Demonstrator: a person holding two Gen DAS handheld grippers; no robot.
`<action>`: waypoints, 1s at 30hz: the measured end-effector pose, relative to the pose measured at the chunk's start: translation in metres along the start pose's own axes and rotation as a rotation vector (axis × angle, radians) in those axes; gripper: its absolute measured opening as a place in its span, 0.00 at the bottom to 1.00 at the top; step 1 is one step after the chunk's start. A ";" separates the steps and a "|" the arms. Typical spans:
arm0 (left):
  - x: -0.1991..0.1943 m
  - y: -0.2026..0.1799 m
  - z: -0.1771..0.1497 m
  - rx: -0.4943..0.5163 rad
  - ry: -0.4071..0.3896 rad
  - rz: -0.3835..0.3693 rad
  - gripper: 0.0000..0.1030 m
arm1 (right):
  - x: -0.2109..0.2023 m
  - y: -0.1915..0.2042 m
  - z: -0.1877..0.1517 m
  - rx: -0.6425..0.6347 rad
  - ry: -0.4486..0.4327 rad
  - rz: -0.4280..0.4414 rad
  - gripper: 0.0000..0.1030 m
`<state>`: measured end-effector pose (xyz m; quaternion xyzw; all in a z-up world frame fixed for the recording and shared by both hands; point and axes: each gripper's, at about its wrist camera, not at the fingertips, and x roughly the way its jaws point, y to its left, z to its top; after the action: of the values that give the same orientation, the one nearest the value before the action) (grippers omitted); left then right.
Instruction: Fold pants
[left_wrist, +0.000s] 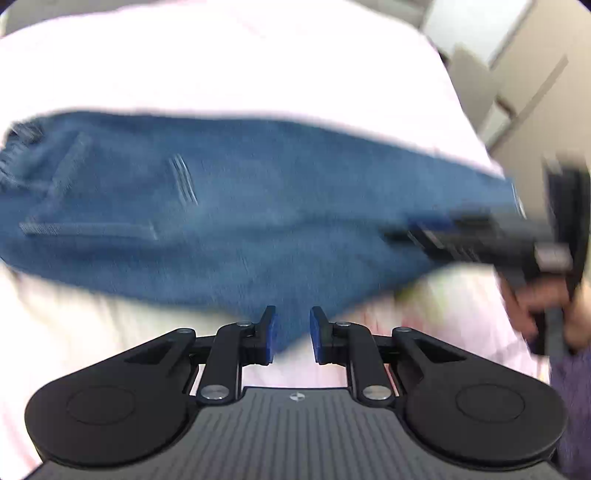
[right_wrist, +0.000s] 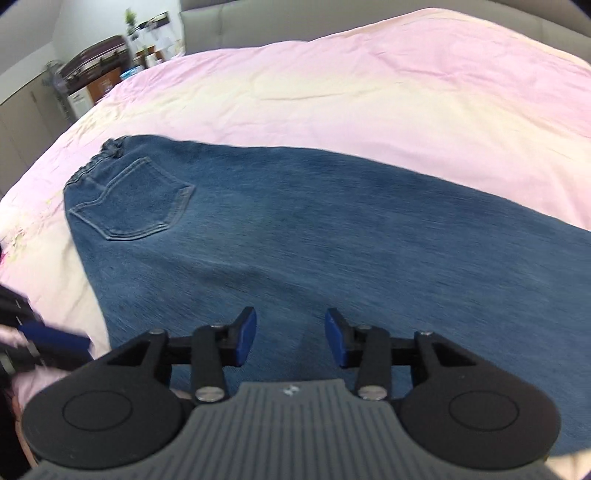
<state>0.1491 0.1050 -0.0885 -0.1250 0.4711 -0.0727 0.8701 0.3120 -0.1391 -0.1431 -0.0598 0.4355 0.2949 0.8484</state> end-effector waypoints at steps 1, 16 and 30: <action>0.000 0.003 0.007 -0.012 -0.023 0.028 0.20 | -0.012 -0.013 -0.005 0.011 -0.005 -0.030 0.37; 0.085 0.046 0.035 -0.033 0.045 0.312 0.06 | -0.038 -0.122 -0.060 0.112 0.090 -0.251 0.39; 0.056 -0.068 0.059 0.105 -0.064 0.207 0.16 | -0.149 -0.240 -0.094 0.600 -0.070 -0.347 0.44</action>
<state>0.2285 0.0345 -0.0834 -0.0322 0.4492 -0.0029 0.8928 0.3115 -0.4362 -0.1230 0.1291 0.4569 0.0068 0.8800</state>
